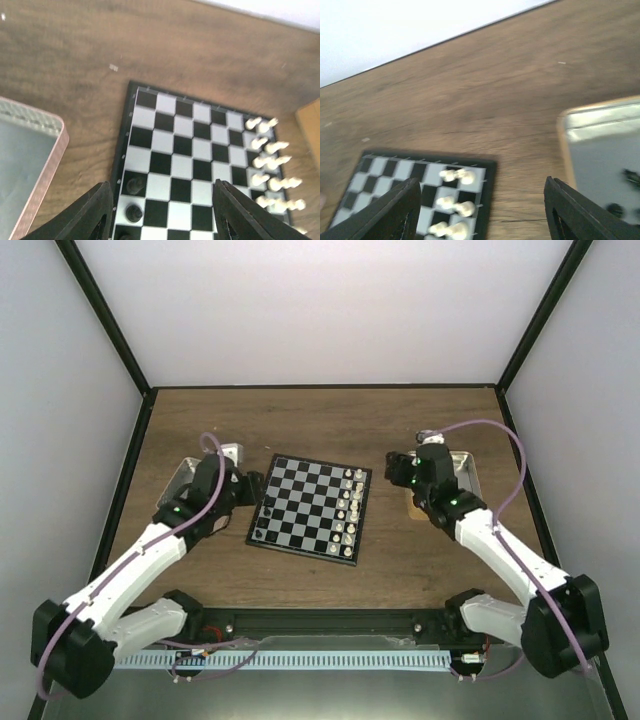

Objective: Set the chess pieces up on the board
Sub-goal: Pick up the chess piece from the storage box.

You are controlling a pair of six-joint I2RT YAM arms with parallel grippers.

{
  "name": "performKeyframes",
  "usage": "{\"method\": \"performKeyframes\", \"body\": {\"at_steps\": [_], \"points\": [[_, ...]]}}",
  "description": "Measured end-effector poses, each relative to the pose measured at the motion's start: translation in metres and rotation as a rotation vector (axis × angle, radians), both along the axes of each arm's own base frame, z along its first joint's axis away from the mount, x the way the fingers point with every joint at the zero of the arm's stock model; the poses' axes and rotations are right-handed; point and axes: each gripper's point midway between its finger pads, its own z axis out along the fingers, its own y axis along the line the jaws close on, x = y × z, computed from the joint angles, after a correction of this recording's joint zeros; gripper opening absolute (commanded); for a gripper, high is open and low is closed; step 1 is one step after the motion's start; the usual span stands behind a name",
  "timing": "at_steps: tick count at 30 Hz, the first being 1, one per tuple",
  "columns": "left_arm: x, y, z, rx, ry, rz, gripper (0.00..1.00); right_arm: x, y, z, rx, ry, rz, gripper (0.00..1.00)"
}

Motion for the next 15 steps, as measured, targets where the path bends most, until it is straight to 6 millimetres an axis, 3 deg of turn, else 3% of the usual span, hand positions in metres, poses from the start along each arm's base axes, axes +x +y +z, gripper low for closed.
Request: {"method": "performKeyframes", "body": {"at_steps": [3, 8, 12, 15], "points": [[0.001, 0.0, 0.034, -0.028, -0.098, -0.013, 0.64, 0.014, -0.036, -0.017, -0.014, 0.073, -0.122, 0.61], [0.001, -0.003, 0.076, -0.068, -0.234, -0.05, 0.7, 0.024, -0.089, -0.064, -0.045, 0.236, -0.278, 0.59], [0.003, -0.008, 0.086, -0.083, -0.276, -0.072, 0.71, 0.025, -0.11, -0.094, -0.074, 0.348, -0.325, 0.42], [0.005, -0.011, 0.085, -0.079, -0.279, -0.089, 0.7, 0.029, -0.112, -0.108, -0.086, 0.403, -0.31, 0.36]]}}
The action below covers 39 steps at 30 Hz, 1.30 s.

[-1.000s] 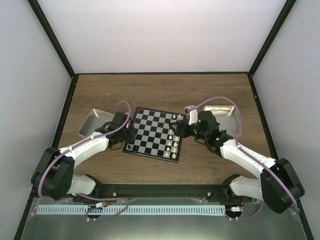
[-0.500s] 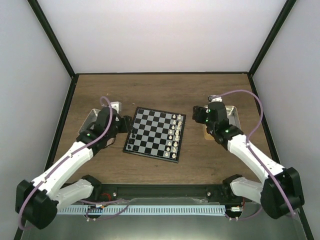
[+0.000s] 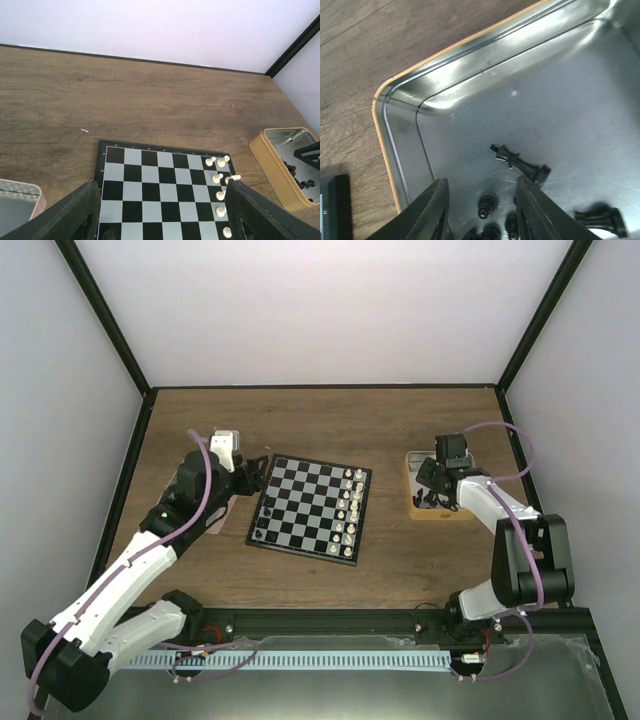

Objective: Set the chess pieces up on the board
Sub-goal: Pick up the chess piece from the storage box.

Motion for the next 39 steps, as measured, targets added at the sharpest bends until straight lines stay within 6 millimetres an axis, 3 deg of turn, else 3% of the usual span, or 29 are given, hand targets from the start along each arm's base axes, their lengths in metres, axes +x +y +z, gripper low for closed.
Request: {"method": "performKeyframes", "body": {"at_steps": [5, 8, 18, 26, 33, 39], "points": [[0.002, -0.005, -0.008, 0.01, 0.021, -0.019, 0.71, 0.005, 0.01, -0.014, 0.031, 0.06, 0.054, 0.36], [0.002, -0.006, -0.007, 0.006, 0.022, -0.029, 0.71, 0.001, 0.013, -0.023, 0.035, 0.095, 0.071, 0.25], [0.001, -0.007, -0.006, 0.002, 0.019, -0.034, 0.71, -0.006, 0.016, -0.046, 0.026, 0.168, 0.085, 0.24], [0.0, -0.006, -0.003, -0.002, 0.011, -0.033, 0.71, -0.009, 0.018, -0.05, -0.002, 0.183, 0.087, 0.03], [-0.002, -0.003, 0.004, -0.009, -0.01, -0.024, 0.71, -0.009, 0.019, -0.04, -0.057, 0.17, 0.079, 0.02], [-0.003, 0.0, 0.009, -0.013, -0.026, -0.013, 0.71, 0.001, 0.03, 0.008, -0.068, 0.053, 0.093, 0.02]]}}
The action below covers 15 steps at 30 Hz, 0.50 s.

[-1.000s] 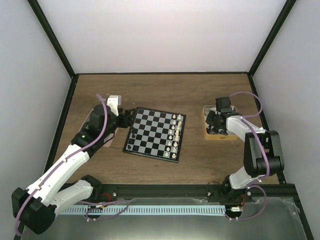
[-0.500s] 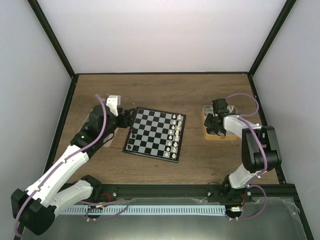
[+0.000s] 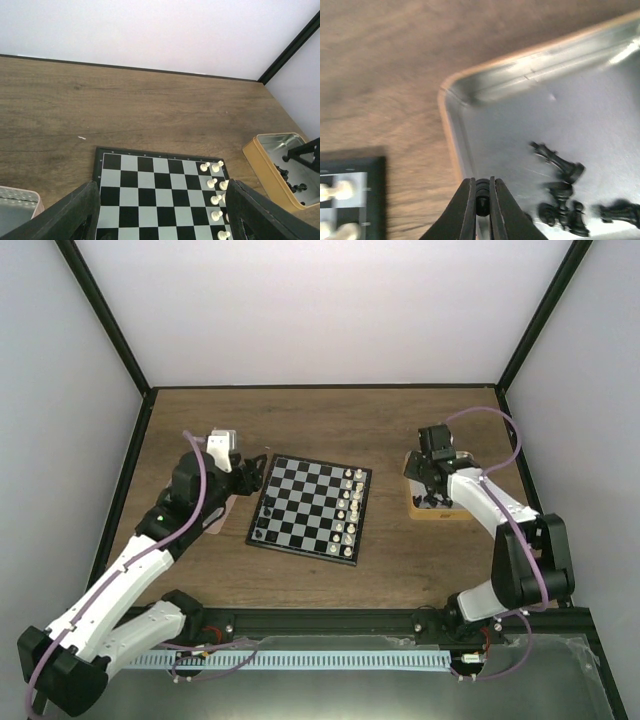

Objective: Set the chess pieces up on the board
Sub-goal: Pick up the chess piece from the storage box, then place the chess piece on the chessboard.

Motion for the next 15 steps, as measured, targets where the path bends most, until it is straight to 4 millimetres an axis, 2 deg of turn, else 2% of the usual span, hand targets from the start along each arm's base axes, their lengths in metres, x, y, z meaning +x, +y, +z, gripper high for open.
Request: {"method": "performKeyframes", "body": {"at_steps": [4, 7, 12, 15], "points": [[-0.001, 0.003, 0.004, -0.004, -0.015, 0.012, 0.71, 0.01, 0.026, 0.036, 0.027, -0.089, 0.061, 0.02], [-0.001, 0.006, 0.006, -0.008, -0.027, 0.026, 0.71, 0.01, 0.057, 0.05, 0.054, -0.116, 0.141, 0.02], [-0.002, 0.011, 0.009, -0.013, -0.046, 0.052, 0.71, -0.006, 0.134, 0.057, 0.13, -0.111, 0.342, 0.02], [-0.003, 0.014, 0.012, -0.017, -0.06, 0.063, 0.72, -0.022, 0.19, 0.051, 0.178, -0.08, 0.477, 0.02]]}}
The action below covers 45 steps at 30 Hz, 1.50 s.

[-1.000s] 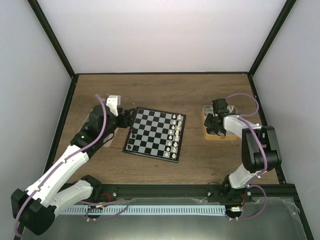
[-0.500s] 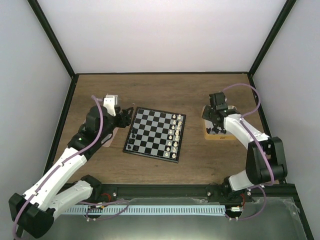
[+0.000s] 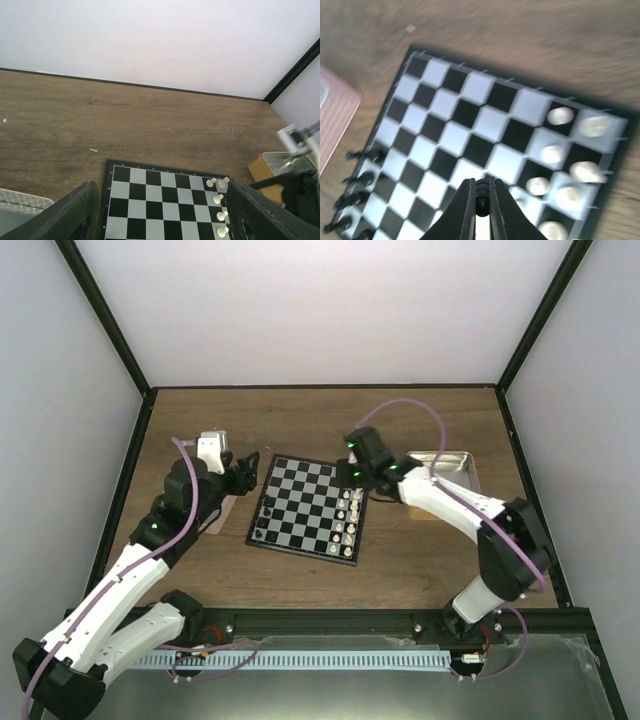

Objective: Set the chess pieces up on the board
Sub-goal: Place the chess piece on the chessboard.

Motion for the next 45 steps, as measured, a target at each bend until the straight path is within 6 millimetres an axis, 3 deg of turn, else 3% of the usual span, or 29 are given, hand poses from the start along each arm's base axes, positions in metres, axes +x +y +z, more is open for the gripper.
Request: {"method": "performKeyframes", "body": {"at_steps": [5, 8, 13, 16, 22, 30, 35, 45], "points": [[-0.001, 0.004, 0.002, -0.002, -0.011, 0.014, 0.72, -0.037, 0.083, -0.02, 0.012, 0.057, 0.209, 0.03], [-0.001, 0.005, 0.002, -0.002, -0.014, 0.021, 0.72, -0.058, 0.121, -0.032, 0.005, 0.082, 0.304, 0.03], [-0.003, 0.008, 0.002, -0.015, -0.02, 0.036, 0.72, -0.085, 0.161, -0.049, -0.018, 0.114, 0.401, 0.03], [-0.002, 0.009, -0.001, -0.018, -0.01, 0.043, 0.72, -0.088, 0.176, -0.051, -0.023, 0.113, 0.423, 0.03], [0.001, 0.015, -0.003, -0.014, -0.006, 0.08, 0.72, -0.082, 0.188, -0.053, -0.033, 0.1, 0.421, 0.03], [0.007, 0.046, -0.021, 0.029, 0.049, 0.261, 0.74, -0.088, 0.185, -0.079, -0.084, 0.15, 0.426, 0.06], [0.008, 0.055, -0.025, 0.042, 0.064, 0.304, 0.75, -0.095, 0.188, -0.088, -0.104, 0.168, 0.443, 0.08], [0.009, 0.058, -0.026, 0.035, 0.068, 0.322, 0.75, -0.097, 0.189, -0.091, -0.112, 0.175, 0.447, 0.25]]}}
